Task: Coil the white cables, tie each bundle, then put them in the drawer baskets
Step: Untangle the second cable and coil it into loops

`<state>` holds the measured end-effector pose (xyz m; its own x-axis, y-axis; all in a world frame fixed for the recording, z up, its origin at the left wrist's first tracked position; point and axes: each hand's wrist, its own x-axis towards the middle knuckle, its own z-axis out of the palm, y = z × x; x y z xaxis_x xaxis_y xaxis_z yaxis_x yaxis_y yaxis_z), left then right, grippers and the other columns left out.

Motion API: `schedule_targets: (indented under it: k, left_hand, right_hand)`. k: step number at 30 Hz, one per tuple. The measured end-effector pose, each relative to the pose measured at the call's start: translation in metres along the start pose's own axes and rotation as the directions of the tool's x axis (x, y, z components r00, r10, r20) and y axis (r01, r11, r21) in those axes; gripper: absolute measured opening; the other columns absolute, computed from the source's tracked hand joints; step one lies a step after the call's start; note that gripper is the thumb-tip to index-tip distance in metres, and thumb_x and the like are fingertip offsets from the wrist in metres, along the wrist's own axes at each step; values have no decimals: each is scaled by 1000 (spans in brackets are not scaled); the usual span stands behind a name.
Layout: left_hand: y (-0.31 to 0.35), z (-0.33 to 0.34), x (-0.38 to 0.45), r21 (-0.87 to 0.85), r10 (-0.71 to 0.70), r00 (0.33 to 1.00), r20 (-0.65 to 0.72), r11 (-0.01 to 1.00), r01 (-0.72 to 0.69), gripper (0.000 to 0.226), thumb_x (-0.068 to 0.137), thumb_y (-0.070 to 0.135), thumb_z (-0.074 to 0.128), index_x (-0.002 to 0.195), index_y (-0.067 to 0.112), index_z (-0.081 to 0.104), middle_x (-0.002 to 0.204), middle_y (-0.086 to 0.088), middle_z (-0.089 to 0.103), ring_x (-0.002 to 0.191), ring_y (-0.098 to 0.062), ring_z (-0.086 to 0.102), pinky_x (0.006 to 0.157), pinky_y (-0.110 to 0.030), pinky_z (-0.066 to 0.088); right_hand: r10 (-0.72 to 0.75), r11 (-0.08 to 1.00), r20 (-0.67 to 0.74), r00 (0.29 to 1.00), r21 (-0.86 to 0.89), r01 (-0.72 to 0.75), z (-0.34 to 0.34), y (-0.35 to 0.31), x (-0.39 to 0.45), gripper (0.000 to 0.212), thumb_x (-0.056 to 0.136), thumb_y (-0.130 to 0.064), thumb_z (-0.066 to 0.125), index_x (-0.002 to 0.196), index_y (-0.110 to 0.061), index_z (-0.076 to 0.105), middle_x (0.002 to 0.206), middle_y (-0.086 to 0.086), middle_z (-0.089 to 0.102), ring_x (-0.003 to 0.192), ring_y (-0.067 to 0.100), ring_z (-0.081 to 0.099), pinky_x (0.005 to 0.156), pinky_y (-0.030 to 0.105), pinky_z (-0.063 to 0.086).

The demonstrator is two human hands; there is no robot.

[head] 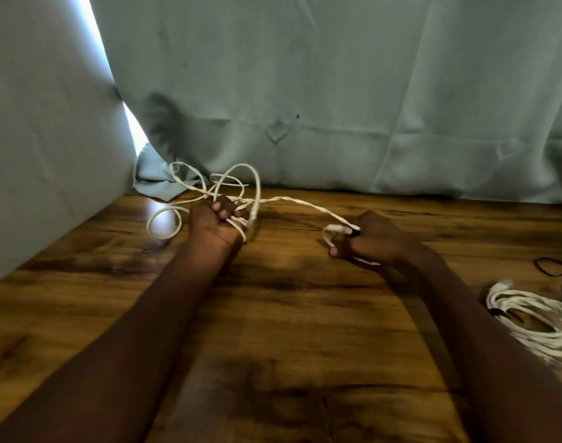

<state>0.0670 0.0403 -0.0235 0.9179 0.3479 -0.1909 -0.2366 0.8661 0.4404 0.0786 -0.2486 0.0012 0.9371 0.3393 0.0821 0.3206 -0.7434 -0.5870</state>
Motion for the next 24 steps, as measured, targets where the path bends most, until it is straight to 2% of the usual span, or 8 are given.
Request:
schedule_targets:
  k: [6,8,10,12,15,19,20,24]
  left_hand:
    - [-15,15,-20,545,111,993,48,830,-119,29,104,16,40,77,19,50,52,3,44,35,-10,36,48,-20,35]
    - [-27,21,-34,853,302,919,254,377,-360,13,104,15,44,99,14,56,66,-6,60,44,-17,54,48,-26,39]
    - [-31,15,-36,860,291,810,509,-222,-460,10,101,16,54,109,11,51,90,-9,67,75,-25,64,65,-32,44]
    - [-29,9,-32,750,263,734,626,-462,-474,25,95,14,62,113,5,47,103,-15,67,95,-36,64,81,-43,49]
    - [-20,12,-30,722,398,602,692,-392,-570,18,94,12,63,100,5,48,86,-1,56,89,-32,58,76,-36,40]
    - [-2,18,-30,745,549,531,645,-300,-596,31,100,29,52,104,-2,51,90,-16,56,85,-39,59,73,-47,46]
    - [-1,19,-33,733,541,520,661,-316,-603,35,98,34,49,103,-1,53,92,-17,58,86,-38,59,76,-51,48]
    - [-19,22,-48,704,400,580,710,-422,-571,32,92,31,44,107,4,54,104,-18,64,98,-41,60,84,-53,49]
  right_hand:
    - [61,981,-334,941,-152,-117,1,20,3,29,87,-46,80,94,-18,77,79,5,68,83,32,68,67,31,43]
    - [76,991,-352,933,-80,-110,-1,21,5,28,86,-40,82,98,-15,76,89,11,72,82,29,64,71,31,43]
    - [123,992,-376,919,41,-116,-3,27,9,34,83,-34,87,106,-15,72,96,10,73,84,25,63,72,32,47]
    - [201,969,-373,906,210,-128,0,35,13,50,77,-34,90,118,-18,67,99,9,75,84,25,70,70,40,58]
    - [375,683,-231,898,724,-99,-8,36,21,45,86,-3,72,125,-23,62,102,11,71,77,23,70,62,37,59]
    - [107,21,-24,994,1000,22,-35,35,15,60,76,3,51,130,-21,62,116,10,70,98,23,68,85,41,52]
    - [82,32,-64,995,998,62,-37,32,12,61,75,1,51,130,-22,64,125,10,69,111,23,67,93,41,51]
    - [96,639,-530,842,682,356,-19,3,0,39,87,8,54,111,-16,73,117,5,73,107,15,67,83,29,53]
